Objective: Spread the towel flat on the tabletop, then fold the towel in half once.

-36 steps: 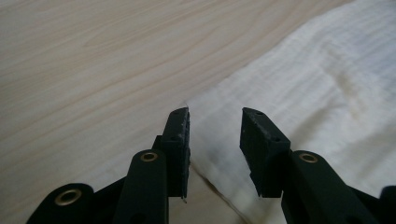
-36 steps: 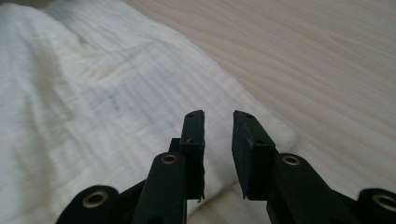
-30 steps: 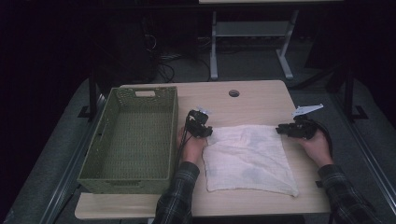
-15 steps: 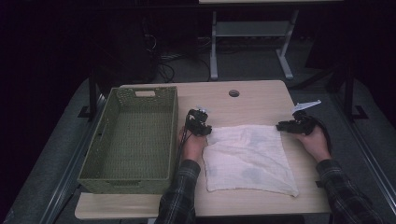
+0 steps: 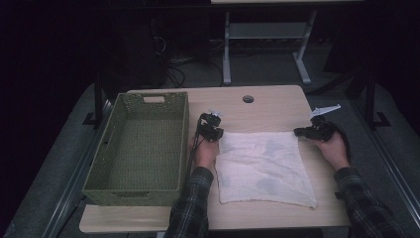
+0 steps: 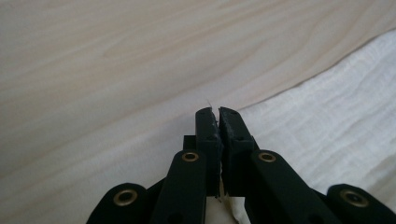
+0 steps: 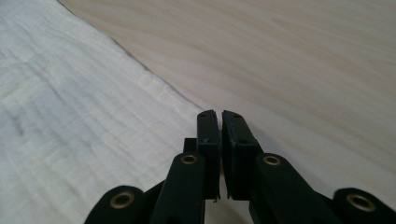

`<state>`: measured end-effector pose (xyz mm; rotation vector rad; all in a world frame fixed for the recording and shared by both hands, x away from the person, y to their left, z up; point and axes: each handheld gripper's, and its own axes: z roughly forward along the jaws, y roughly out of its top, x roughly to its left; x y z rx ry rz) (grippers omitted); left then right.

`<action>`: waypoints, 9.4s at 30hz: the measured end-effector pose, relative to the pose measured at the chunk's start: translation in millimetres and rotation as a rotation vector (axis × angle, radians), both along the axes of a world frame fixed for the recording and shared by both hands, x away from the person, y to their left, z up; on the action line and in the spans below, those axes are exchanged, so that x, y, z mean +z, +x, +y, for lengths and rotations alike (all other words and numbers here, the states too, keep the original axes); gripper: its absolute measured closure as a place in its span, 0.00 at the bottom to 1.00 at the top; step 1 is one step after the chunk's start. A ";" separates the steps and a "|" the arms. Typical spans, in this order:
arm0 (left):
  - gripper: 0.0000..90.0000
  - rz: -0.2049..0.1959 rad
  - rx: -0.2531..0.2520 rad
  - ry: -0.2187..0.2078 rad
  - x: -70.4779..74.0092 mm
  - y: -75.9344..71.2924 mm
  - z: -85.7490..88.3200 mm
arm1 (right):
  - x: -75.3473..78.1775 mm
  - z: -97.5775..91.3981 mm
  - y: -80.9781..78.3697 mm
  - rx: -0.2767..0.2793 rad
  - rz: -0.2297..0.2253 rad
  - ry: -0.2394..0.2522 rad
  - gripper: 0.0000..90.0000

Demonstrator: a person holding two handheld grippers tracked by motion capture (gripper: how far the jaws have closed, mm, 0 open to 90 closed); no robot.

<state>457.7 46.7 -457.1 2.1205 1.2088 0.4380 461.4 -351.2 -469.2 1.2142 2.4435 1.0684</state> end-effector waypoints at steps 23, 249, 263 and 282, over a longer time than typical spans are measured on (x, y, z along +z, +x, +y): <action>0.97 -0.028 0.049 -0.069 9.8 20.1 6.3 | 14.1 -2.2 29.6 -0.022 -0.034 0.027 0.96; 0.98 -0.106 -0.167 -0.027 38.9 -123.5 5.6 | 27.5 -32.0 -113.0 0.048 -0.145 0.024 0.97; 0.98 -0.074 -0.206 -0.004 31.3 -139.8 5.1 | 23.3 -31.8 -134.6 0.069 -0.121 0.017 0.96; 0.96 0.035 -0.269 0.050 6.7 -150.2 0.3 | 6.8 -33.2 -151.5 0.121 -0.040 -0.006 0.92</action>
